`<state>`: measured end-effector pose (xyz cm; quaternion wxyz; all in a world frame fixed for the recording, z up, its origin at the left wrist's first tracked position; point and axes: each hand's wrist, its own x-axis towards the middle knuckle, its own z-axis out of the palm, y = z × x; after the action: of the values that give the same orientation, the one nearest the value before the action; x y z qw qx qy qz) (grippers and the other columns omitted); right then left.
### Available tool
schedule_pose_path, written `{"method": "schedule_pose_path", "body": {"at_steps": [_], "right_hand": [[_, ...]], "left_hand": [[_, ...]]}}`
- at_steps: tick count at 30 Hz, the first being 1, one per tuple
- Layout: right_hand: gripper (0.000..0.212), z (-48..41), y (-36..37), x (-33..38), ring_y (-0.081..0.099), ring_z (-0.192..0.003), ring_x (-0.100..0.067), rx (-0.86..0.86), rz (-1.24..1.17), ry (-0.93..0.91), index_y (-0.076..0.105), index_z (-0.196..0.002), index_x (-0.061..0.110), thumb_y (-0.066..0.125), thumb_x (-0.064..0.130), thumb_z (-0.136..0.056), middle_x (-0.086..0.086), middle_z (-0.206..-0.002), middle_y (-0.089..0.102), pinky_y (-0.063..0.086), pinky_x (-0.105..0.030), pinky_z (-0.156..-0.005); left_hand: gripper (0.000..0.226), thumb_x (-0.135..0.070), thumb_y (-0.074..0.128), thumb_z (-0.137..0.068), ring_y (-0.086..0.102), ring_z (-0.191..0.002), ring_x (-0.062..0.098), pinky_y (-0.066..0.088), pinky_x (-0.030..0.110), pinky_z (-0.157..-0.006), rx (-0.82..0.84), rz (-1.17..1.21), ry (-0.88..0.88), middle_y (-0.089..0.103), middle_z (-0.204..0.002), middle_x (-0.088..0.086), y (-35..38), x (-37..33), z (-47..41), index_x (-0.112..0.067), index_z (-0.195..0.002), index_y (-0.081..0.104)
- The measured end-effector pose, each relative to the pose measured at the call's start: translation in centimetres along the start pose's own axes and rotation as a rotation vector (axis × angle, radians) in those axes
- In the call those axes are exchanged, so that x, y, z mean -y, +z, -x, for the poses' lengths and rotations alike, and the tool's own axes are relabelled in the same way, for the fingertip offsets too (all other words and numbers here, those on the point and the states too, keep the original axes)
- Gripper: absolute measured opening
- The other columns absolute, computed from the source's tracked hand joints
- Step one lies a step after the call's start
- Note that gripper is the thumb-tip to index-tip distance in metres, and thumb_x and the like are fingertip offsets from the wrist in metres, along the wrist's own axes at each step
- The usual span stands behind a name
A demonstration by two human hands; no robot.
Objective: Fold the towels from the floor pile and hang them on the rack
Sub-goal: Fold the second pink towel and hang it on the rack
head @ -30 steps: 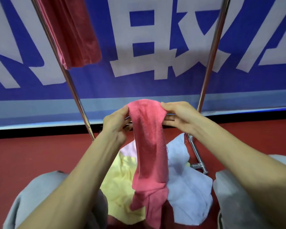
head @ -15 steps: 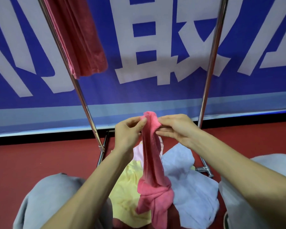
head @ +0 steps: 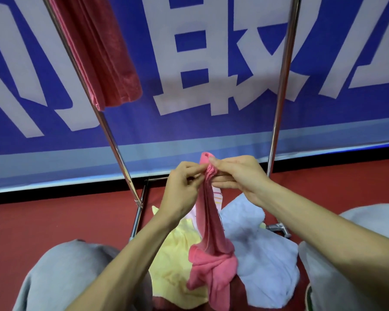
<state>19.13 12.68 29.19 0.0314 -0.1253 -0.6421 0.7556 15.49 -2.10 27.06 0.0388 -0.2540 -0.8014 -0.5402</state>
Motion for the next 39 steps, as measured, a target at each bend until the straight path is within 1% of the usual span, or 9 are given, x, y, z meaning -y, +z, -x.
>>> {"method": "schedule_pose_path", "body": {"at_steps": [4,8,13,15,18,22,25,30,39], "right_hand": [[0.02,0.3,-0.7,0.4,0.07,-0.073,-0.023,-0.023,0.111,-0.065,0.074,-0.083,0.0,0.078,0.018,-0.076,-0.016,-0.078,0.072,0.061,-0.032,-0.072],[0.022,0.6,-1.1,1.0,0.071,-0.076,-0.025,0.011,0.198,-0.083,0.074,-0.085,-0.003,0.081,0.013,-0.072,-0.02,-0.081,0.073,0.061,-0.028,-0.068],[0.014,0.5,-1.5,1.7,0.064,-0.066,-0.018,0.108,0.282,-0.08,0.073,-0.091,-0.004,0.072,0.001,-0.078,-0.012,-0.072,0.068,0.06,-0.027,-0.066],[0.012,0.6,-1.3,1.9,0.058,-0.058,-0.013,0.138,0.304,-0.107,0.073,-0.089,-0.002,0.065,-0.003,-0.08,-0.003,-0.059,0.062,0.055,-0.022,-0.058],[0.016,0.7,-1.0,2.2,0.054,-0.056,-0.009,0.219,0.3,-0.152,0.071,-0.086,0.002,0.058,-0.007,-0.083,-0.003,-0.062,0.06,0.043,-0.012,-0.049],[0.016,0.5,-1.4,2.9,0.058,-0.077,-0.016,0.354,0.234,-0.213,0.069,-0.09,0.006,0.058,-0.005,-0.086,-0.009,-0.085,0.064,0.052,-0.018,-0.068],[0.018,0.0,-2.3,2.9,0.061,-0.084,-0.015,0.331,0.207,-0.298,0.067,-0.094,0.01,0.059,-0.005,-0.087,-0.003,-0.09,0.067,0.052,-0.024,-0.076],[0.016,-0.8,-2.8,1.4,0.065,-0.085,-0.018,0.205,0.314,-0.306,0.068,-0.097,0.013,0.061,0.001,-0.089,-0.014,-0.094,0.068,0.054,-0.031,-0.084],[0.022,-0.2,-2.7,4.3,0.066,-0.091,-0.017,0.272,0.18,-0.119,0.067,-0.106,-0.003,0.06,0.012,-0.091,-0.012,-0.1,0.069,0.054,-0.029,-0.087]], "left_hand": [[0.048,0.013,0.05,-0.089,0.058,-0.089,-0.008,0.042,0.009,-0.083,0.141,0.112,0.011,0.056,-0.101,-0.007,-0.4,-0.8,0.3,-0.026,-0.114,0.062],[0.058,0.025,0.04,-0.085,0.057,-0.086,-0.011,0.04,0.006,-0.083,0.209,0.164,-0.014,0.055,-0.1,-0.006,-0.9,-0.7,0.6,-0.017,-0.119,0.06],[0.041,0.01,0.061,-0.083,0.058,-0.072,-0.003,0.046,0.01,-0.069,0.079,0.218,-0.106,0.06,-0.09,0.003,-2.4,-1.1,0.2,-0.023,-0.105,0.07],[0.053,-0.001,0.073,-0.078,0.057,-0.088,-0.003,0.049,0.012,-0.073,0.032,0.155,-0.087,0.058,-0.112,0.0,-3.5,-1.0,-0.3,-0.029,-0.12,0.061],[0.08,-0.018,0.081,-0.071,0.051,-0.118,0.003,0.049,0.023,-0.09,0.158,0.114,-0.084,0.047,-0.135,-0.009,-4.3,-0.8,-0.4,-0.037,-0.138,0.041],[0.035,-0.015,0.072,-0.08,0.066,-0.102,0.014,0.053,0.023,-0.087,0.308,0.243,-0.147,0.072,-0.11,0.004,-4.4,-1.6,-0.2,-0.015,-0.114,0.067],[0.021,-0.014,0.069,-0.082,0.068,-0.091,0.01,0.053,0.022,-0.082,0.244,0.317,-0.128,0.075,-0.099,0.002,-3.9,-1.7,-0.3,-0.012,-0.103,0.072],[0.015,-0.007,0.067,-0.084,0.067,-0.075,0.004,0.051,0.015,-0.068,0.183,0.37,-0.113,0.074,-0.08,-0.003,-2.7,-1.9,-0.5,-0.006,-0.098,0.071],[0.013,-0.014,0.063,-0.09,0.067,-0.081,0.005,0.053,0.019,-0.074,0.108,0.303,-0.012,0.075,-0.089,-0.002,-3.3,-5.5,-2.4,-0.013,-0.099,0.072]]}}
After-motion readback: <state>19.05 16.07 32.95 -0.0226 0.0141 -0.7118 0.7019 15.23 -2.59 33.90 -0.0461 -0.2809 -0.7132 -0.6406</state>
